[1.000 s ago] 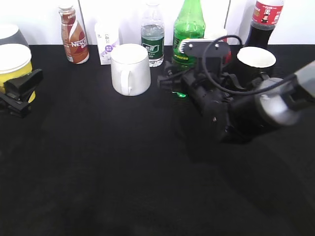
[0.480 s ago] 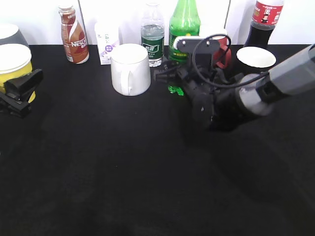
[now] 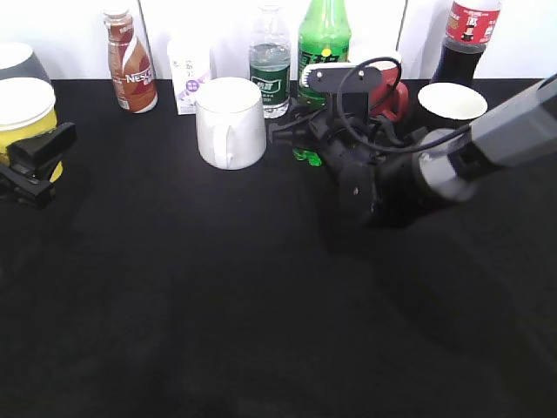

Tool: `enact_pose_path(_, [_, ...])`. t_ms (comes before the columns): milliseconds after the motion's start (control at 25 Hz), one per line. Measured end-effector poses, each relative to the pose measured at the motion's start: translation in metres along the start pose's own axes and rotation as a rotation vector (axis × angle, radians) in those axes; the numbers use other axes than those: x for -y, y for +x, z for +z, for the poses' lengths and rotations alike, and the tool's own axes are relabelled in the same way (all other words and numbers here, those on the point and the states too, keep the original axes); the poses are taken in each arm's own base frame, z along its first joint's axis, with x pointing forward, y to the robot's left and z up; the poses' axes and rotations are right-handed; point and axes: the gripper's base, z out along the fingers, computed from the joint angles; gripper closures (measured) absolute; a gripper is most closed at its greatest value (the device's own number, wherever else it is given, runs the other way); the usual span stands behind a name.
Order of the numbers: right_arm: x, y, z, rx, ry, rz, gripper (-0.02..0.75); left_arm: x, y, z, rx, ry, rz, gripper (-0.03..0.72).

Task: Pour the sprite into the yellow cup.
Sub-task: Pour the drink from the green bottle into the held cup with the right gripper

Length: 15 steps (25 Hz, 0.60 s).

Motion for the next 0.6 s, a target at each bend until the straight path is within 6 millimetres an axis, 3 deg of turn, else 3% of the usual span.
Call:
enact_pose_path(160, [0.007,-0.008,-0.014,0.086,0.025,-0.05,0.3,0.0,0.0,0.0,0.0,0.0,0.0,0.228])
enact_pose_path(280, [0.012,-0.045,-0.046,0.187,-0.029,-0.084,0.3,0.002,0.0,0.0,-0.001,0.02,0.008,0.228])
enact_pose_path(360, [0.015,-0.059,-0.068,0.209,-0.078,-0.115,0.3,0.007,0.0,0.0,-0.001,0.061,0.021,0.228])
enact_pose_path(600, [0.027,-0.071,-0.118,0.188,-0.163,-0.217,0.302,0.062,-0.006,0.006,0.017,0.325,0.008,0.228])
